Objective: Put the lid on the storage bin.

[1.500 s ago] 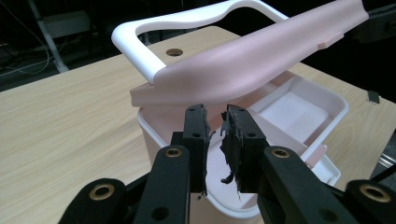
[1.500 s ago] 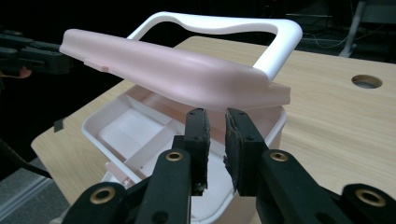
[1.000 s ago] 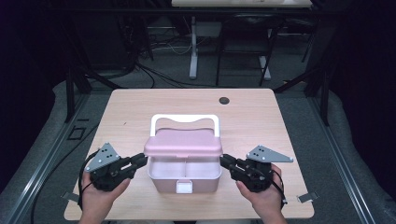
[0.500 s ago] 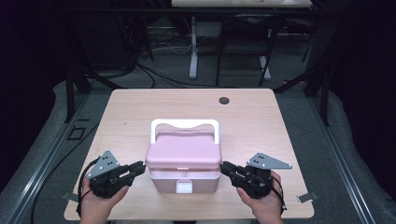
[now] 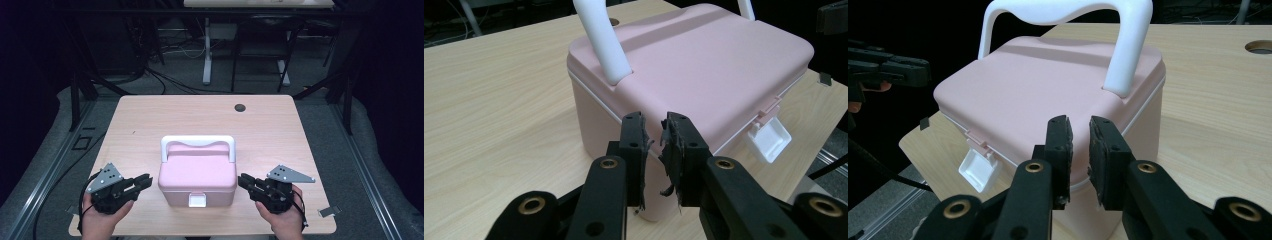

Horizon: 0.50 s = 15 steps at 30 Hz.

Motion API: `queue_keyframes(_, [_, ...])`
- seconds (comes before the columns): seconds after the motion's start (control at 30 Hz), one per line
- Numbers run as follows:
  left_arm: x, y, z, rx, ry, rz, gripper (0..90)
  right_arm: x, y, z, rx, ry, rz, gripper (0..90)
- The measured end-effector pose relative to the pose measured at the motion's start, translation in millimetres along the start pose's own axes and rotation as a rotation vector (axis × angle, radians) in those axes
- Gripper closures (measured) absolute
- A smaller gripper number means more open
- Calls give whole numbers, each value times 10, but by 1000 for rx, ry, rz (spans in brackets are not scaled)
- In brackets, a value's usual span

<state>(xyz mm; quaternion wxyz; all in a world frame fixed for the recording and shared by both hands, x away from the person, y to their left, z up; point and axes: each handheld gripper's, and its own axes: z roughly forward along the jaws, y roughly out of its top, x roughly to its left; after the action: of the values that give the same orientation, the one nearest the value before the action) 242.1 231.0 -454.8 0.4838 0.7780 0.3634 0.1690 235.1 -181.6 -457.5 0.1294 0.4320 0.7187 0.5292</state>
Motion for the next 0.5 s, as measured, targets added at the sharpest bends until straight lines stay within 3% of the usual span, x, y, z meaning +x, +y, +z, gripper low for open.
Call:
queue_keyframes(0.27, [64,-24,7,-3,20,-15,756,-6,-7,12,2,-6,-10,780])
queue_keyframes(0.5, [156,-42,-7,-14,50,-31,706,-118,-18,-18,-9,-44,-12,756])
